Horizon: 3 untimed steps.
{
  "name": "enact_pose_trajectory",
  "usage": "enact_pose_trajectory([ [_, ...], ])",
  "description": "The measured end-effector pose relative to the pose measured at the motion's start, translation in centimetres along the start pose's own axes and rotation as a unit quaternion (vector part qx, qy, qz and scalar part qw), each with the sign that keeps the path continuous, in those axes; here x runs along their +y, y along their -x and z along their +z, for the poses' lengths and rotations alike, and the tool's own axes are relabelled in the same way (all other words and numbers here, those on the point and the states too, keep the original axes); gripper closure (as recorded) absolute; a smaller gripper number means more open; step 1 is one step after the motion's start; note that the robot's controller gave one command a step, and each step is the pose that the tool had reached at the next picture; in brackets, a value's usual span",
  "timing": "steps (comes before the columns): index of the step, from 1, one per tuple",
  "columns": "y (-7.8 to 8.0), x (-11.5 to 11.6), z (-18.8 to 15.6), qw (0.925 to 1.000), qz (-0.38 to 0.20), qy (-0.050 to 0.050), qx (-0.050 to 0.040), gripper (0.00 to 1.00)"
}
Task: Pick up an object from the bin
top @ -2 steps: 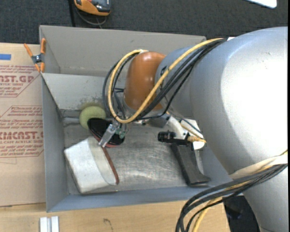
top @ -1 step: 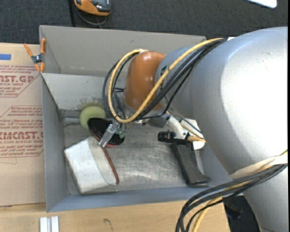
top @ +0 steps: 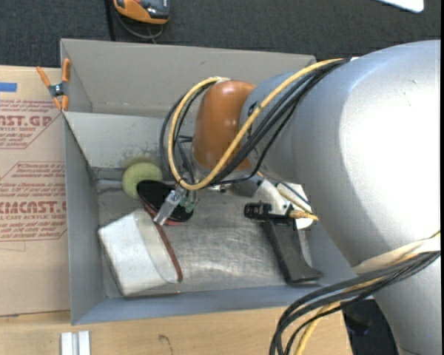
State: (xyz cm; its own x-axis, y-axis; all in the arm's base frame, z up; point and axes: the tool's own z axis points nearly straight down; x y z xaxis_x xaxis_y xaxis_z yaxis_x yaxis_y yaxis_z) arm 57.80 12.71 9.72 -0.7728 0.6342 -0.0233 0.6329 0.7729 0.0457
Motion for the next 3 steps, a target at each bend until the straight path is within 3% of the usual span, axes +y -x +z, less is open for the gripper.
enact_pose_trajectory([
  [3,0.01,0.00,0.00,1.0000,0.000,0.000,0.0000,1.00],
])
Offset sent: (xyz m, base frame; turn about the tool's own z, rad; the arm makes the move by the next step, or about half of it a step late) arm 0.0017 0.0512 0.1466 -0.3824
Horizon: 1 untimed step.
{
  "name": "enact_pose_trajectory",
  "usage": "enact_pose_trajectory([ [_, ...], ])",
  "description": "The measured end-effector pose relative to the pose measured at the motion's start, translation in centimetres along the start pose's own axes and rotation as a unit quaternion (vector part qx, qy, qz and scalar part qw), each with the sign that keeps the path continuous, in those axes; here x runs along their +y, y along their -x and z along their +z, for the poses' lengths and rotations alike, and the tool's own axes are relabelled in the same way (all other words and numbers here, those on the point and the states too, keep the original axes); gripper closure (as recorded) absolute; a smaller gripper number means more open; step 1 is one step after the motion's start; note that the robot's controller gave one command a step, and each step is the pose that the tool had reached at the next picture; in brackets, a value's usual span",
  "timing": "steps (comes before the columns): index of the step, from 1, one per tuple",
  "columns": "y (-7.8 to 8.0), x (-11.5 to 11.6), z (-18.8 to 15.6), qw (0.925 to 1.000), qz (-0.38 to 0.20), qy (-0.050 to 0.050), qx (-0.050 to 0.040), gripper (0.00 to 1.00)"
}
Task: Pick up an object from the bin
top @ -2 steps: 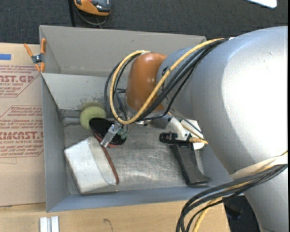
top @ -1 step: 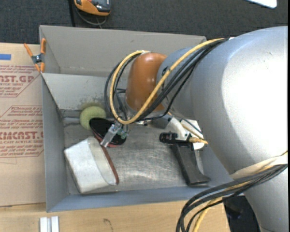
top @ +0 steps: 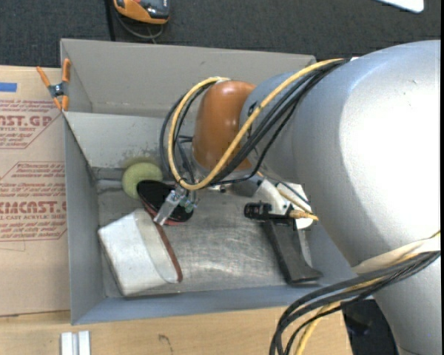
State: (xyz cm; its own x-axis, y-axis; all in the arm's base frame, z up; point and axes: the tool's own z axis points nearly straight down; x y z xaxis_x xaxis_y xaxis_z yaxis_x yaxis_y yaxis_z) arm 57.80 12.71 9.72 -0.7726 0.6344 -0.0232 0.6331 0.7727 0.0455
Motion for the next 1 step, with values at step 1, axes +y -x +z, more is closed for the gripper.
enact_pose_trajectory([
  [1,0.00,0.00,0.00,1.0000,0.000,0.000,0.0000,1.00],
])
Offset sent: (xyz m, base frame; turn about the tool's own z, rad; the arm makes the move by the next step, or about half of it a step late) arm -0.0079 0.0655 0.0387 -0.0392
